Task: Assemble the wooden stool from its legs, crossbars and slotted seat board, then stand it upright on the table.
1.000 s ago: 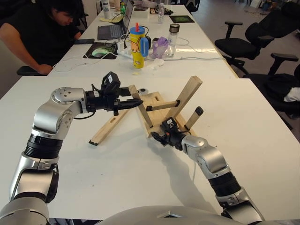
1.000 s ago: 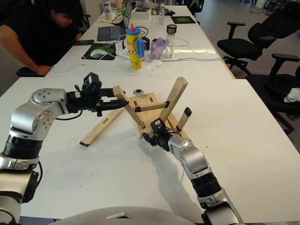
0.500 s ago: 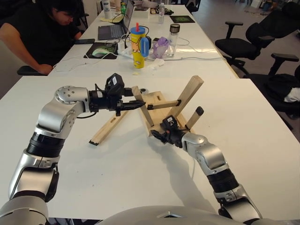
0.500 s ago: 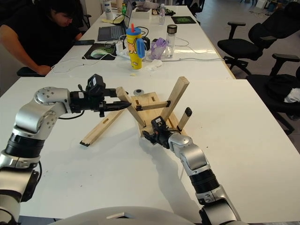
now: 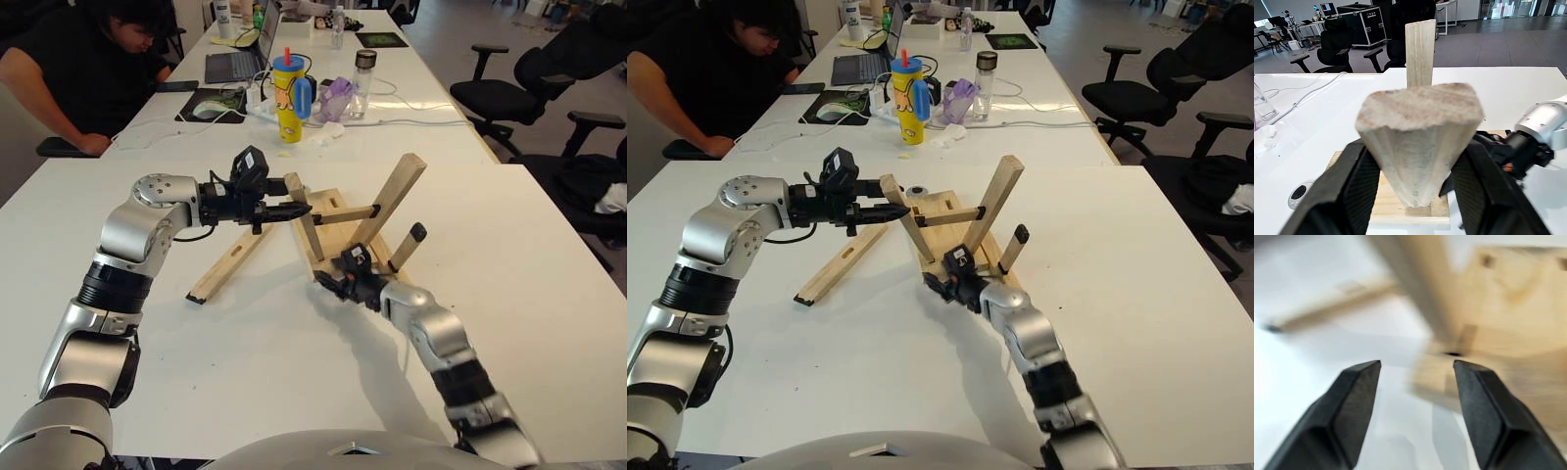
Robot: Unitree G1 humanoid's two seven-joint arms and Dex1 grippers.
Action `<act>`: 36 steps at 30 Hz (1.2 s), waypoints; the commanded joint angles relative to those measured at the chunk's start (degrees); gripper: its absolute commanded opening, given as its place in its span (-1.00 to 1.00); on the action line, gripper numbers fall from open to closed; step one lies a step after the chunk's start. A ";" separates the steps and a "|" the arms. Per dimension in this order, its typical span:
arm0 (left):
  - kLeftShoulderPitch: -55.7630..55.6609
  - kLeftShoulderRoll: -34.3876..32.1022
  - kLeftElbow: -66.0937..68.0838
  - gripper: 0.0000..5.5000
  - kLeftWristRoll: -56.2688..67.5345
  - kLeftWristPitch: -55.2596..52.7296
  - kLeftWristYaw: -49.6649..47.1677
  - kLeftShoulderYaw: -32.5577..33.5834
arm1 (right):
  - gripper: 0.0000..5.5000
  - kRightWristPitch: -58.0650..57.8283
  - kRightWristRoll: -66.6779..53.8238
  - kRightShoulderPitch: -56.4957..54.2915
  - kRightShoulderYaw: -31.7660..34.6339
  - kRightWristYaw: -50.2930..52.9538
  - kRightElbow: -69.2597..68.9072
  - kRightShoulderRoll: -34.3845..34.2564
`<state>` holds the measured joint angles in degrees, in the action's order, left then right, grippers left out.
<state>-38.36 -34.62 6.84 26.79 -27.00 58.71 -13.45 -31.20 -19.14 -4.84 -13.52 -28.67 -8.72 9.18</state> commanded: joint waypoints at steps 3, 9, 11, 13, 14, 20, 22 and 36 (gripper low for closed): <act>5.98 -1.73 5.25 -0.25 -6.39 -5.89 1.76 -6.77 | -0.34 5.57 -3.79 -2.10 7.05 3.76 -19.40 -1.92; 4.96 -1.79 6.15 -0.25 -6.61 -5.62 2.70 -7.34 | -0.68 13.48 8.51 -11.57 5.19 12.53 -16.44 -3.53; 4.61 -1.73 6.60 -0.25 -6.71 -5.46 3.02 -7.59 | -0.78 14.89 14.52 -14.33 2.39 15.35 -12.58 -3.56; 4.19 -1.67 7.09 -0.25 -6.80 -5.25 3.25 -7.83 | -0.89 11.16 20.04 -15.37 -1.91 16.67 -5.26 -2.93; 4.00 -1.67 7.35 -0.25 -6.95 -5.08 3.33 -7.97 | -0.93 7.59 22.60 -15.41 -4.50 16.91 -0.65 -2.37; 2.90 -1.30 7.97 -0.25 -7.24 -4.62 3.42 -8.17 | -1.00 -11.42 24.93 -8.23 -14.22 10.52 9.46 1.29; 3.44 -1.53 7.69 -0.25 -7.12 -4.57 3.19 -7.90 | -1.00 -7.39 23.72 -8.95 -11.30 12.03 7.14 -0.45; 3.16 -1.59 8.65 -0.25 -7.18 -4.23 3.43 -7.51 | -1.00 11.25 24.16 -9.79 -3.15 16.57 7.22 -3.57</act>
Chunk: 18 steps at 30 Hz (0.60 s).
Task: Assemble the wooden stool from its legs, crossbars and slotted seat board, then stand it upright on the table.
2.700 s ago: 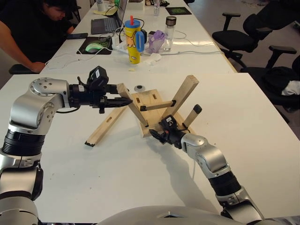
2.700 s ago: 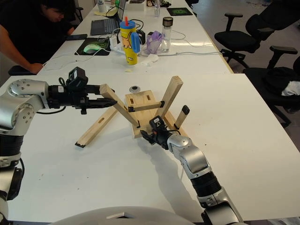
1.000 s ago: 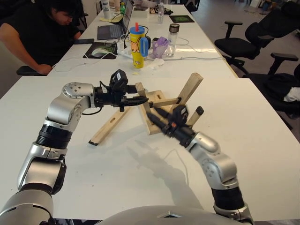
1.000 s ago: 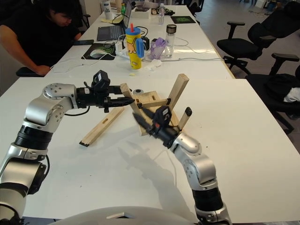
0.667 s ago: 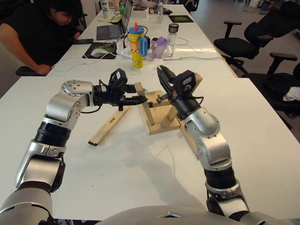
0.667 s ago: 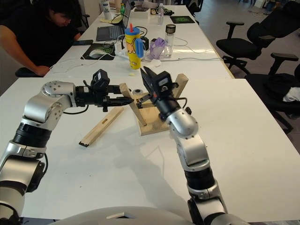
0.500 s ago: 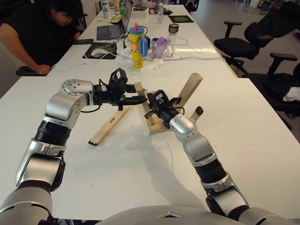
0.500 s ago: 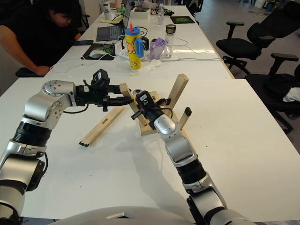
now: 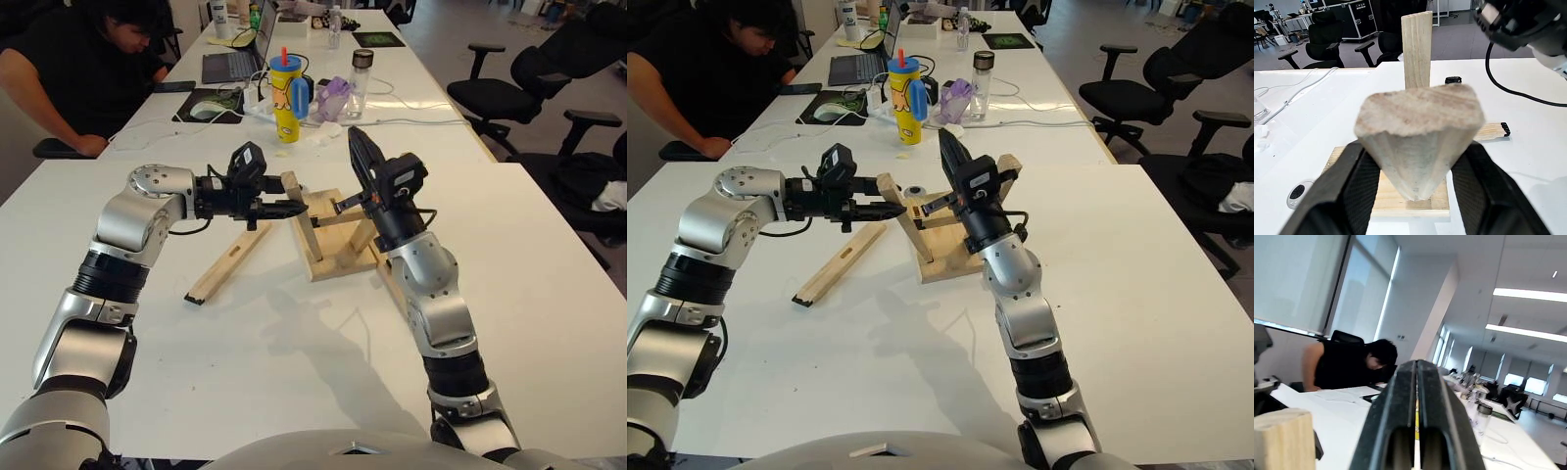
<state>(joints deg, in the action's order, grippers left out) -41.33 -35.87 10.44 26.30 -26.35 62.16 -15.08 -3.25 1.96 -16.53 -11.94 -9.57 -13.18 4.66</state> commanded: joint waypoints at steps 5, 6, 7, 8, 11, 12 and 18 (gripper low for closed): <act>5.47 -0.45 5.76 -0.25 -6.94 -4.55 0.46 -5.83 | -1.00 -33.52 1.97 7.55 -8.28 -6.57 14.74 2.96; 5.73 -0.70 5.55 -0.25 -6.86 -4.60 0.40 -5.59 | -1.00 -29.00 0.33 6.76 -6.49 -6.03 13.09 1.75; 5.82 -0.82 5.55 -0.25 -6.88 -4.53 0.39 -5.47 | -1.00 -22.92 -1.85 6.30 -4.87 -6.32 10.55 0.78; 5.77 -0.88 5.77 -0.25 -6.89 -4.39 0.48 -5.38 | -1.00 -17.46 -5.34 6.64 -3.24 -7.70 6.94 -0.18; 5.12 -1.59 6.00 -0.25 -6.48 -4.13 1.58 -4.67 | -1.00 -9.49 -12.87 10.43 0.47 -11.80 -2.45 0.15; 4.64 -2.11 5.94 -0.25 -6.20 -4.00 2.31 -4.26 | -1.00 -7.21 -12.74 12.30 1.02 -12.78 -3.67 1.72; 0.37 -4.83 8.77 -0.25 -6.88 -1.07 7.55 -3.18 | -1.00 -4.75 -7.47 16.67 0.22 -12.80 5.54 5.55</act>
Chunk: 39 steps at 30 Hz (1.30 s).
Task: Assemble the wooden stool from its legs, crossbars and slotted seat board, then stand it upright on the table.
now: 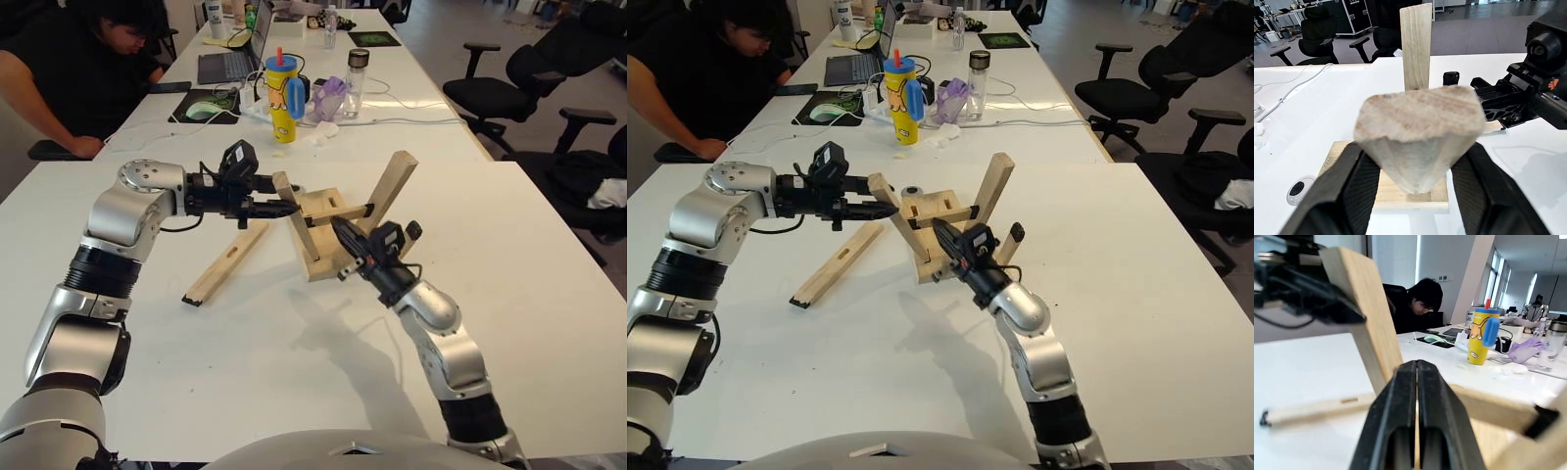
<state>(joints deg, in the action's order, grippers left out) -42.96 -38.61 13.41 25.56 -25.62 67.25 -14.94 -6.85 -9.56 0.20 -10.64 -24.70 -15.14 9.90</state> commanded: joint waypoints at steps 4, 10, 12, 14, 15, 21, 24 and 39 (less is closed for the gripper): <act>-1.51 -1.41 8.52 -0.25 -6.88 -0.62 4.30 -2.57 | -1.00 -9.49 7.89 -4.17 -3.64 6.31 16.45 -2.49; -1.42 -0.51 8.39 -0.25 -6.85 -0.83 5.27 -1.57 | -1.00 -16.61 12.45 -7.88 -6.64 9.98 20.69 -5.36; -1.19 -0.38 8.32 -0.25 -6.96 -0.47 5.29 -1.11 | -1.00 -19.56 13.71 -8.46 -7.07 10.84 20.89 -5.36; -1.14 -0.05 7.94 -0.25 -6.70 -0.02 5.39 -0.61 | -1.00 -21.12 13.53 -8.86 -6.79 10.90 21.37 -5.43; -1.13 0.22 7.73 -0.25 -6.72 0.40 5.46 -0.51 | -1.00 -21.11 13.02 -8.87 -6.32 10.79 21.06 -5.74; 0.96 2.08 6.02 -0.06 -6.40 1.18 4.05 0.86 | -1.00 -25.71 13.62 -11.22 -4.97 12.57 24.42 -7.12; 2.73 2.60 5.78 0.12 -5.97 -0.35 2.26 3.17 | -1.00 -28.28 14.19 -11.32 -5.80 12.32 25.78 -6.62; -2.59 12.06 -10.88 0.32 29.10 -16.13 -23.68 38.01 | -1.00 -27.18 11.07 -10.26 -3.82 10.70 31.78 -7.10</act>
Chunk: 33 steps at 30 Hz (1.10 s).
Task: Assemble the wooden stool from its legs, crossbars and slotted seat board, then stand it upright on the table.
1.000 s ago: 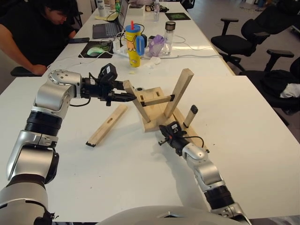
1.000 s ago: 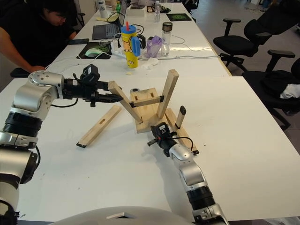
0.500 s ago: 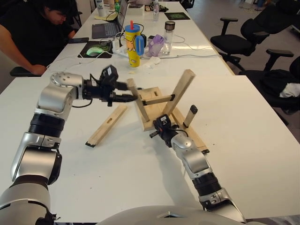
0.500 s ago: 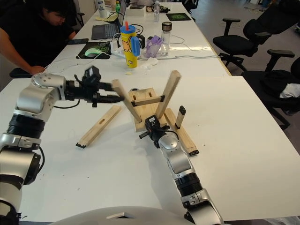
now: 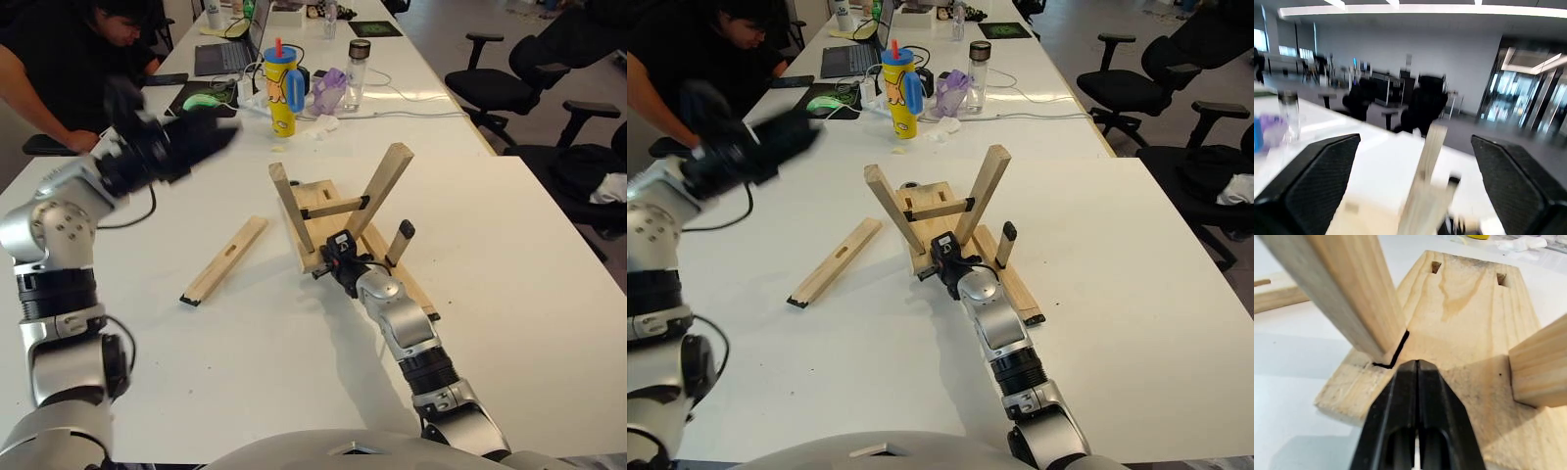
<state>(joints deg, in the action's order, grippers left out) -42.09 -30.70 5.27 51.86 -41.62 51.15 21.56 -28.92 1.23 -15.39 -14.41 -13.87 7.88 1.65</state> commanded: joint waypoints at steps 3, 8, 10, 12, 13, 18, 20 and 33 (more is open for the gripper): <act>-4.28 6.72 -4.81 0.15 1.45 1.50 -11.87 -0.44 | -1.00 -4.46 0.44 5.07 -0.38 -0.47 9.73 1.15; -7.85 11.06 -7.03 -0.03 4.47 5.21 -16.47 0.98 | -1.00 -3.89 0.80 5.38 -0.98 -0.64 10.48 1.28; -7.66 12.77 -7.80 -0.03 4.88 6.99 -18.06 1.27 | -1.00 -3.68 0.90 5.31 -1.22 -0.77 10.94 1.20; -8.49 14.30 -8.89 -0.03 6.59 8.15 -20.43 2.02 | -1.00 -3.43 0.87 5.29 -1.27 -0.93 11.27 1.26; -8.80 14.99 -8.92 -0.03 7.23 8.02 -21.26 1.80 | -1.00 -3.32 0.85 5.31 -1.18 -0.88 11.39 1.29; 6.97 17.43 -2.56 -0.03 -7.00 -3.02 -27.16 -20.82 | -1.00 -3.45 0.77 5.59 -1.04 -0.54 11.28 1.12; 17.21 17.21 -0.93 -0.03 -14.77 -2.89 -29.21 -30.91 | -1.00 -3.88 0.98 5.20 -1.52 -0.79 11.39 1.12; -11.42 18.28 -16.75 -0.03 -3.45 14.02 -37.73 -6.92 | -1.00 -4.19 0.86 4.83 -0.71 -1.19 12.74 1.65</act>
<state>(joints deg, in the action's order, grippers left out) -48.64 -13.30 -6.66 43.18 -25.50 14.67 12.90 -25.35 1.20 -17.65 -14.37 -15.01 12.99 1.66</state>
